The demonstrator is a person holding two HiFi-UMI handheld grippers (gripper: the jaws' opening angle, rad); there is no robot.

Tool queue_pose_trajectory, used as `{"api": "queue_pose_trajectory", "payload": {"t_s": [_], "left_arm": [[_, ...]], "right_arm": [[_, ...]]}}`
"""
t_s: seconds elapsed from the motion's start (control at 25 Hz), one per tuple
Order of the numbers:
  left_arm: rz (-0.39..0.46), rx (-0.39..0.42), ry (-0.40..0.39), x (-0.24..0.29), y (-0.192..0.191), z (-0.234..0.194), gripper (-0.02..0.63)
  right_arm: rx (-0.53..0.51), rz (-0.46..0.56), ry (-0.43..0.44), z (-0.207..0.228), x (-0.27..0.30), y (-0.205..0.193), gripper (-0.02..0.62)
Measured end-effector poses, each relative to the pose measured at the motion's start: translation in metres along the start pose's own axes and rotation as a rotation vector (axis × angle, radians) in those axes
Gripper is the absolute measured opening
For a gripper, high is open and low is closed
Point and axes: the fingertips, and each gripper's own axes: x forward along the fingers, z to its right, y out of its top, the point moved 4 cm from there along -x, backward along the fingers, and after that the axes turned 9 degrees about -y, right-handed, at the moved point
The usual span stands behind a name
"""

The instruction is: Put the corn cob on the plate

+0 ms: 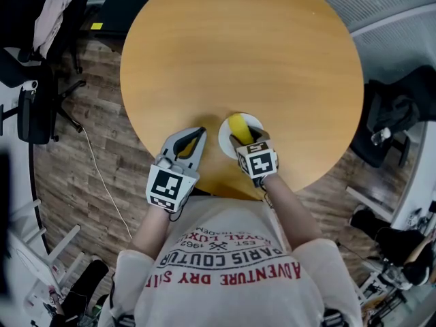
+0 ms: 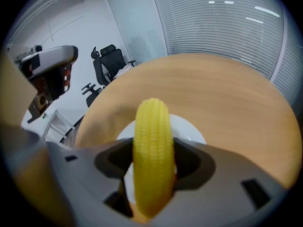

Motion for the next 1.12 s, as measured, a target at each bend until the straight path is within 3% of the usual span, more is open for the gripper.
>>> {"api": "queue_pose_trajectory", "payload": {"t_s": [0.36, 0.84, 1.12], "left_arm": [[-0.001, -0.022, 0.012, -0.005, -0.005, -0.002, 0.031], [0.002, -0.018, 0.006, -0.013, -0.006, -0.003, 0.031], [0.014, -0.006, -0.008, -0.021, -0.004, 0.0, 0.032]], "right_arm": [[-0.07, -0.004, -0.058, -0.006, 0.002, 0.001, 0.268], [-0.012, -0.004, -0.078, -0.012, -0.001, 0.001, 0.273], [0.02, 0.094, -0.142, -0.01, -0.033, 0.014, 0.273]]}}
